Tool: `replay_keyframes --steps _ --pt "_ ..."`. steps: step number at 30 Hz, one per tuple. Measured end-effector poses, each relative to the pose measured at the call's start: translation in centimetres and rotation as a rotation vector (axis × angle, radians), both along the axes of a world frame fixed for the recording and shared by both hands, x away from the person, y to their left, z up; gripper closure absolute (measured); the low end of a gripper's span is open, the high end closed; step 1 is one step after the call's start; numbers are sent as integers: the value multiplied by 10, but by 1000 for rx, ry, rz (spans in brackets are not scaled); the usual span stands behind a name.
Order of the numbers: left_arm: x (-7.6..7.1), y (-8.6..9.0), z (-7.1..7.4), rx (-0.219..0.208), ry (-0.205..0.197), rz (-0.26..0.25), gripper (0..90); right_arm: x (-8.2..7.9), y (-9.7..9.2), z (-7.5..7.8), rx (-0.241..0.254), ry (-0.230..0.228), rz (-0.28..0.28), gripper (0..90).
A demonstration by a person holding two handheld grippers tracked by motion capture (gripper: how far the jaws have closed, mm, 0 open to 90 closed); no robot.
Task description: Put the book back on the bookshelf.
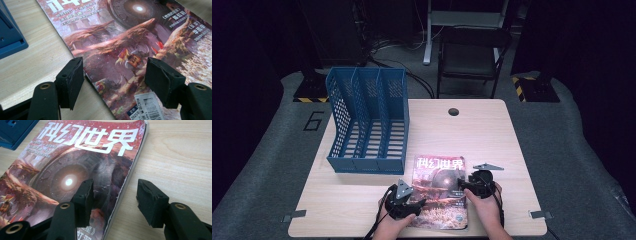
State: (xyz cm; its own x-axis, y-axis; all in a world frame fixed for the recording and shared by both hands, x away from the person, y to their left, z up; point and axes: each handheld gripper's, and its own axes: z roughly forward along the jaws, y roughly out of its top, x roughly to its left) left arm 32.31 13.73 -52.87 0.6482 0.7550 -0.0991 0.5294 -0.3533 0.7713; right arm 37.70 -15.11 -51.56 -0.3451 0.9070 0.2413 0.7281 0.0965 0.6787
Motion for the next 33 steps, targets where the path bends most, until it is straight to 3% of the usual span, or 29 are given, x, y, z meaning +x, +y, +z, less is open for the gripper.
replay_keyframes --steps 8,12,20,23,33 --pt "0 0 0 0 0 0 312 -2 7 0 18 10 7 500" --pt "0 0 0 0 0 0 312 1 0 -2 94 33 -11 546" --pt "0 0 0 2 -1 0 312 2 -7 -2 149 32 -14 563" --pt "0 0 0 4 0 1 312 1 -9 0 203 40 -25 564" --pt "0 0 0 1 -3 3 312 -3 -12 11 315 -9 11 539"
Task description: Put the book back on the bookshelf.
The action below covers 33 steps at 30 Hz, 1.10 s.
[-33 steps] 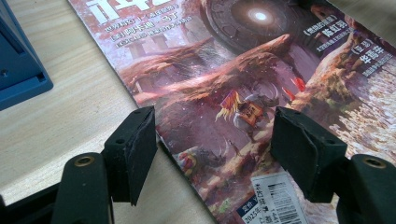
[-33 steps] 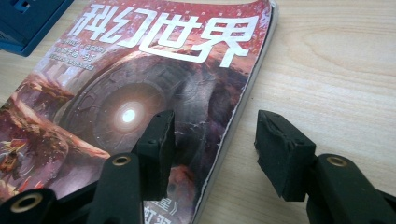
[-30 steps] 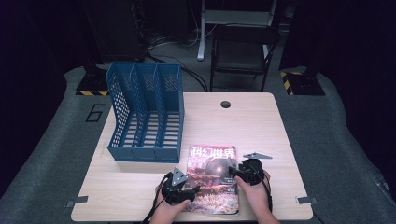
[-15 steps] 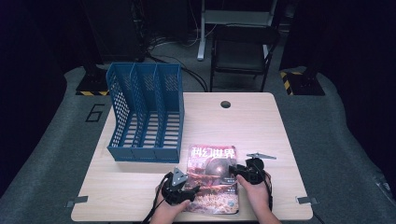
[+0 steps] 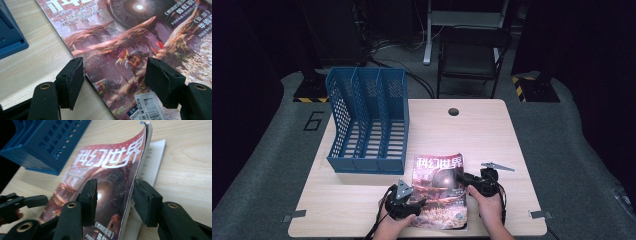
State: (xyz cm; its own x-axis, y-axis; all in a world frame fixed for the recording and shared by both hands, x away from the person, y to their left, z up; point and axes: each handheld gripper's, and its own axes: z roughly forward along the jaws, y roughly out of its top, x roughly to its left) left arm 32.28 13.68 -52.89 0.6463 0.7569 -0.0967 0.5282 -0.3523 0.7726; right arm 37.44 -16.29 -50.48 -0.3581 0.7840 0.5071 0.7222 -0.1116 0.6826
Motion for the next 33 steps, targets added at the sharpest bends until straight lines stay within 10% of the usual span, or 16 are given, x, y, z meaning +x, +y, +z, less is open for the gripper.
replay_keyframes --steps 5,33 --pt "0 0 0 0 0 0 313 -1 3 5 -9 -44 35 511" --pt "0 0 0 -2 0 1 317 20 6 -20 -23 46 79 479"
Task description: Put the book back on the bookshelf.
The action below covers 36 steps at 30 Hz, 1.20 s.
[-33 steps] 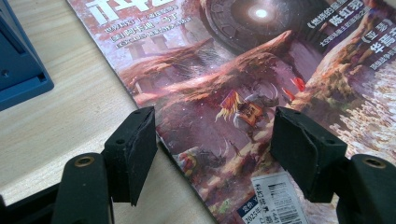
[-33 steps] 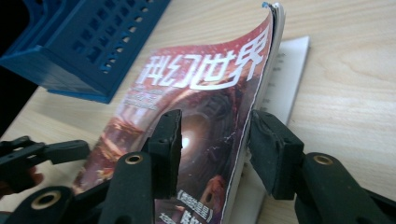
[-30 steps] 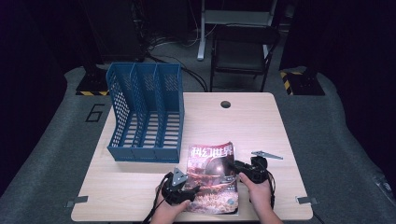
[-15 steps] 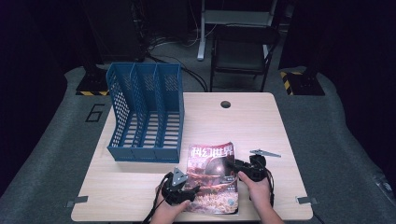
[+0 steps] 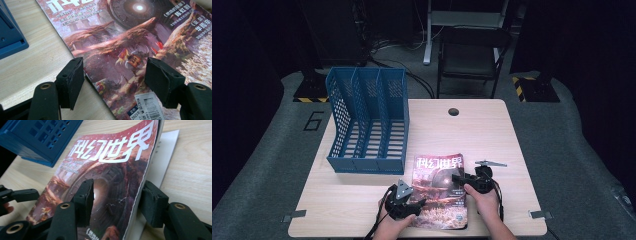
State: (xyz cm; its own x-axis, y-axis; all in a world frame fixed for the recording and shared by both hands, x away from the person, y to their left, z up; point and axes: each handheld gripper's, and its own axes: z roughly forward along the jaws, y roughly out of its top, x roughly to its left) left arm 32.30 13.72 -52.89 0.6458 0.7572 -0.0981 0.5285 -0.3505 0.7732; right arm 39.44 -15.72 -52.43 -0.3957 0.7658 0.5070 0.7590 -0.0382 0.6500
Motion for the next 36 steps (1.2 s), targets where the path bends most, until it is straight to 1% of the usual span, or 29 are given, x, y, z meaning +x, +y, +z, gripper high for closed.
replay_keyframes --steps 2,3,4,6,7,9,10,11,13,15,16,17,18,21,22,26,27,31,34,36 --pt "0 0 0 0 0 0 318 0 0 1 8 4 3 487" --pt "0 0 0 -1 0 0 319 -1 1 2 19 17 2 492" --pt "0 0 0 -1 1 0 320 -1 0 3 16 8 12 502" --pt "0 0 0 -1 0 -1 321 -4 2 6 24 27 26 506" --pt "0 1 0 0 2 -3 322 -6 3 7 26 28 35 506" --pt "1 2 0 7 3 -10 330 -8 5 9 12 35 54 510" --pt "1 2 0 1 5 -6 335 -10 6 10 10 53 59 510" --pt "1 2 1 2 5 -7 339 -9 5 9 1 39 72 510" --pt "1 2 0 0 5 -10 340 -7 5 8 1 50 76 514" --pt "1 2 0 0 4 -10 340 -3 6 5 18 48 75 510" --pt "1 2 0 1 4 -9 340 -2 6 4 17 47 79 503" --pt "1 2 0 2 4 -10 340 -2 9 3 16 61 79 500" --pt "1 2 0 2 4 -10 340 0 10 1 -8 34 92 500" --pt "1 2 0 -1 3 -10 340 3 11 0 -9 13 110 496" --pt "1 2 0 2 0 -9 340 3 11 0 -3 19 106 502" --pt "1 2 0 2 4 -10 340 5 12 0 6 29 130 525" --pt "1 2 0 1 4 -9 340 4 13 1 6 46 136 533" --pt "1 2 0 2 4 -9 341 4 15 3 -32 51 162 550" --pt "1 2 0 1 4 -9 341 4 17 3 -40 54 170 570" --pt "1 3 0 1 4 -10 341 4 16 3 -22 84 176 590"
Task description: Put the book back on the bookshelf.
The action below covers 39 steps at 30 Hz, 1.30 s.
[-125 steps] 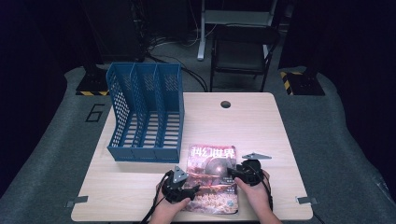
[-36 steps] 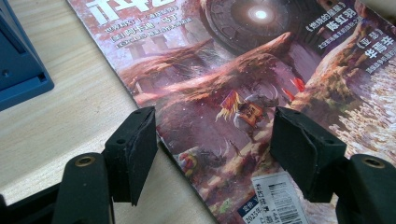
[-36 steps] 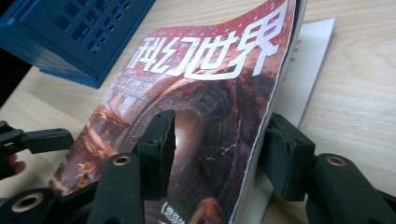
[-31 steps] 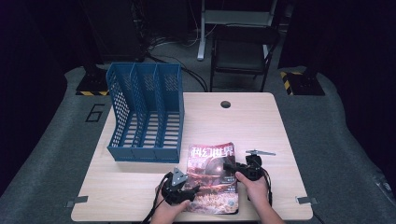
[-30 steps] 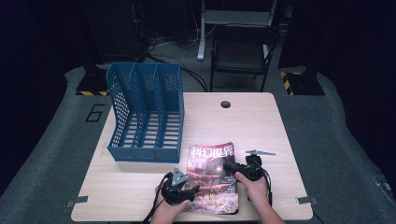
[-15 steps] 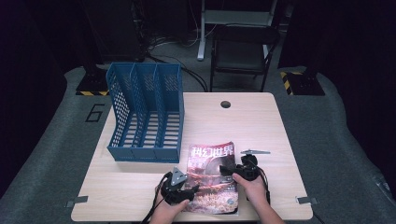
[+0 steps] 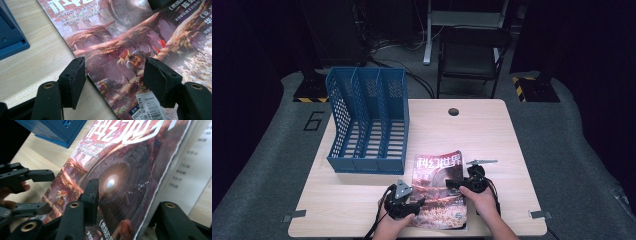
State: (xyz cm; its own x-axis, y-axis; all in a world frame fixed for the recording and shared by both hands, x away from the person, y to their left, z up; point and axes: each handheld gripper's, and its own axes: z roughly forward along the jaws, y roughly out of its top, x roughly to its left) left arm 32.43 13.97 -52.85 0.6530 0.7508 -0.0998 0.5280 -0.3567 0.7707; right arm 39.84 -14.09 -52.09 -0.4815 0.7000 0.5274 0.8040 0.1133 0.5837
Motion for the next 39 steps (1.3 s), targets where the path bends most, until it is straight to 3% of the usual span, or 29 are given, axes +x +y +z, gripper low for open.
replay_keyframes --steps 4,9,15,24,30,31,39 --pt "1 0 0 -7 -4 -1 342 2 -2 0 10 18 0 598" --pt "1 0 0 -7 -4 -2 342 4 -2 -1 -12 5 20 682" --pt "2 1 0 -7 -3 -11 343 2 -4 1 1 -17 37 783" --pt "7 1 0 -6 -3 -17 345 -2 -3 5 -3 -41 45 855" --pt "10 2 0 -9 -4 -25 345 -4 -1 6 -26 -87 55 859" --pt "10 2 0 -10 -4 -25 346 -5 0 7 -20 -75 50 859" --pt "11 5 0 -17 3 -36 346 -13 3 11 -52 -177 55 861"
